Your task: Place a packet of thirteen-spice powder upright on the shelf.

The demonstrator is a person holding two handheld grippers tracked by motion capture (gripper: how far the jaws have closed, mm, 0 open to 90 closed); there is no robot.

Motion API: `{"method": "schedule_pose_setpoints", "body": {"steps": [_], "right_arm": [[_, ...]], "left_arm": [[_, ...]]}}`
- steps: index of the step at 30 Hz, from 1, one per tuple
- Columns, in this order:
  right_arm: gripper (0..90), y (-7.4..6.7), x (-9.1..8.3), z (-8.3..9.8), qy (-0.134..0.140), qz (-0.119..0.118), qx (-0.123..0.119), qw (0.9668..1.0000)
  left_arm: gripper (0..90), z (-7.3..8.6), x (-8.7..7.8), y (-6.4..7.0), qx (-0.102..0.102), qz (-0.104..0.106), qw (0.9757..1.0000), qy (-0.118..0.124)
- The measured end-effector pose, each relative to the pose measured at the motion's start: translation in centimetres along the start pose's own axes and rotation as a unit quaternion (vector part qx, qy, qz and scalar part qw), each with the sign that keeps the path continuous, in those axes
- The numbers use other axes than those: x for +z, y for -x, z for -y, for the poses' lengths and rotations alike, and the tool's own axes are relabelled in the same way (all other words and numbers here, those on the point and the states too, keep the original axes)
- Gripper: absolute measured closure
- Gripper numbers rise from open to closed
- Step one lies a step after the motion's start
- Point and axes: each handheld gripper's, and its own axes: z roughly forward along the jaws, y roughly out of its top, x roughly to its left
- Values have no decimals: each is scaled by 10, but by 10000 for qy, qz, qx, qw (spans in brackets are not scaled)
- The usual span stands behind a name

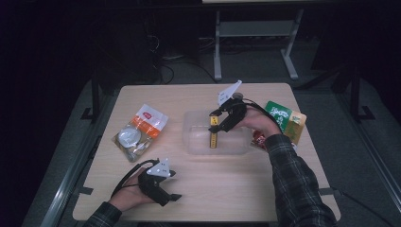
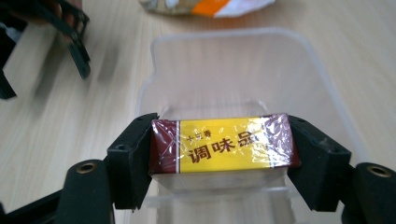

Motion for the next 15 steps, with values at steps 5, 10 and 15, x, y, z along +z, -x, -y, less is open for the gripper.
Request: {"method": "schedule_pose_setpoints", "body": {"steps": [5,10,15], "right_arm": [[254,1,2,4,45,19,74,10000],[219,-1,0,1,142,87,172,9997],[185,-10,-16,-6,390,361,375,9979]], "left_arm": [[143,0,1,0,38,-14,10000,-36],[143,0,1,1,33,-1,10000,-44],[143,1,-1,-2,37,-8,10000,13]]}}
